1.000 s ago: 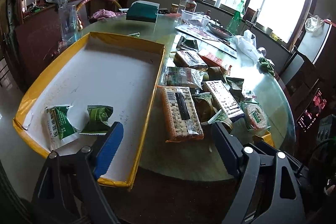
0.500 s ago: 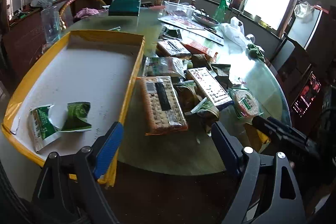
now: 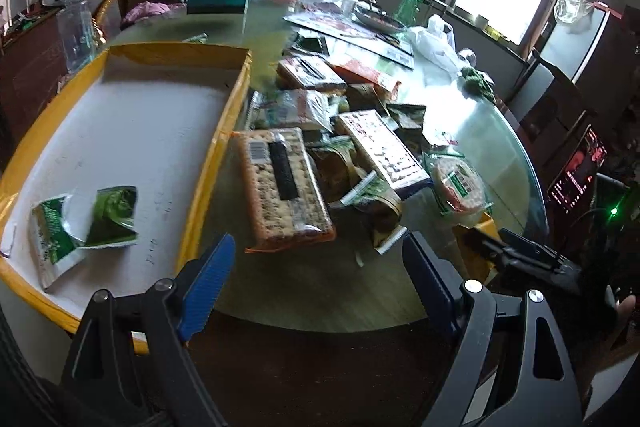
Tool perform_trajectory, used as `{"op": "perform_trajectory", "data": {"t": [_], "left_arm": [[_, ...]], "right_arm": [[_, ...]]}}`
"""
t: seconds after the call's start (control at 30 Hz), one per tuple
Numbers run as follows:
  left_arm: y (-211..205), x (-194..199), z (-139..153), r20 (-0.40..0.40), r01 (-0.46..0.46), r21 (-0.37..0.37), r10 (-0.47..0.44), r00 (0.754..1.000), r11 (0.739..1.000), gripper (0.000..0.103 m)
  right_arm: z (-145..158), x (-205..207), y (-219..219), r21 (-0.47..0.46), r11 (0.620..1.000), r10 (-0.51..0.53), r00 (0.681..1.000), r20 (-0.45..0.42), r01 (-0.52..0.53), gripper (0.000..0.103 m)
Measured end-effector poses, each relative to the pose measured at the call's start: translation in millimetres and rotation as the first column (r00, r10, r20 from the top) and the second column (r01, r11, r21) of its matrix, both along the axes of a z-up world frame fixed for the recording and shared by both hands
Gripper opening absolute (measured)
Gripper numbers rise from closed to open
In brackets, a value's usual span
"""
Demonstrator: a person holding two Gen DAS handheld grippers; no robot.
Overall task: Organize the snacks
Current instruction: 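Withdraw both grippers from the tray back toward the snack pile, then grasp the yellow-gold biscuit pack with the right gripper while the left grasps a green snack bag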
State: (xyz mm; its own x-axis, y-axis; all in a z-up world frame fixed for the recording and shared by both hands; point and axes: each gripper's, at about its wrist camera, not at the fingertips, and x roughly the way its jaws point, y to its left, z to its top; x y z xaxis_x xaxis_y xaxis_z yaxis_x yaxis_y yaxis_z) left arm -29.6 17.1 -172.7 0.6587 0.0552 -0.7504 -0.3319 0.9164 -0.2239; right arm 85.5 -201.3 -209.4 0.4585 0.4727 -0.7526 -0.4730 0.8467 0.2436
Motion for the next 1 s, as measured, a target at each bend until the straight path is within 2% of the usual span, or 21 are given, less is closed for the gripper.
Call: {"op": "perform_trajectory", "data": {"t": [0.1,0.27,0.37,0.43,0.6,0.7,0.77,0.83,0.9,1.0], "left_arm": [[-7.0,5.1,-3.5,-0.013,0.025,-0.002,-0.025,1.0,1.0,0.086],[-15.4,15.2,-7.6,-0.038,0.045,-0.006,-0.046,0.998,0.999,0.086],[-18.9,23.2,-10.6,-0.054,0.057,-0.007,-0.058,0.997,0.998,0.086],[-23.0,30.6,-13.0,-0.071,0.062,-0.004,-0.062,0.996,0.998,0.086],[-34.2,46.1,-15.0,-0.068,0.064,0.015,-0.063,0.996,0.998,0.085],[-39.6,62.5,-20.8,-0.085,0.051,0.04,-0.047,0.995,0.998,0.071],[-39.6,72.4,-25.7,-0.098,0.054,0.036,-0.051,0.994,0.998,0.056],[-42.6,80.3,-30.1,-0.115,0.069,0.044,-0.063,0.991,0.997,0.052],[-46.1,83.0,-31.9,-0.115,0.067,0.099,-0.056,0.992,0.993,0.052],[-46.7,79.5,-31.9,-0.108,0.071,0.133,-0.057,0.992,0.989,0.034]], "right_arm": [[-2.7,-7.7,12.0,-0.052,0.998,0.022,0.999,0.031,-0.021,0.081],[-6.8,-14.8,22.3,-0.084,0.996,0.031,0.999,0.045,-0.027,0.08],[-6.6,-13.5,23.0,-0.076,0.997,0.025,0.999,0.046,-0.022,0.08],[-5.7,-12.2,18.8,-0.062,0.998,0.017,0.999,0.042,-0.015,0.073],[-6.7,-10.5,13.6,-0.024,1.0,0.011,0.999,0.036,-0.01,0.07],[-6.9,-12.3,12.4,-0.023,1.0,0.02,0.999,0.043,-0.019,0.068],[-7.0,-12.6,10.8,-0.016,1.0,0.024,0.999,0.041,-0.023,0.068],[-7.1,-12.6,9.5,-0.009,1.0,0.023,0.999,0.039,-0.023,0.068],[-7.3,-12.9,9.2,-0.01,1.0,0.024,0.999,0.041,-0.024,0.068],[-7.1,-13.2,8.3,-0.006,1.0,0.025,0.999,0.041,-0.025,0.068]]}}
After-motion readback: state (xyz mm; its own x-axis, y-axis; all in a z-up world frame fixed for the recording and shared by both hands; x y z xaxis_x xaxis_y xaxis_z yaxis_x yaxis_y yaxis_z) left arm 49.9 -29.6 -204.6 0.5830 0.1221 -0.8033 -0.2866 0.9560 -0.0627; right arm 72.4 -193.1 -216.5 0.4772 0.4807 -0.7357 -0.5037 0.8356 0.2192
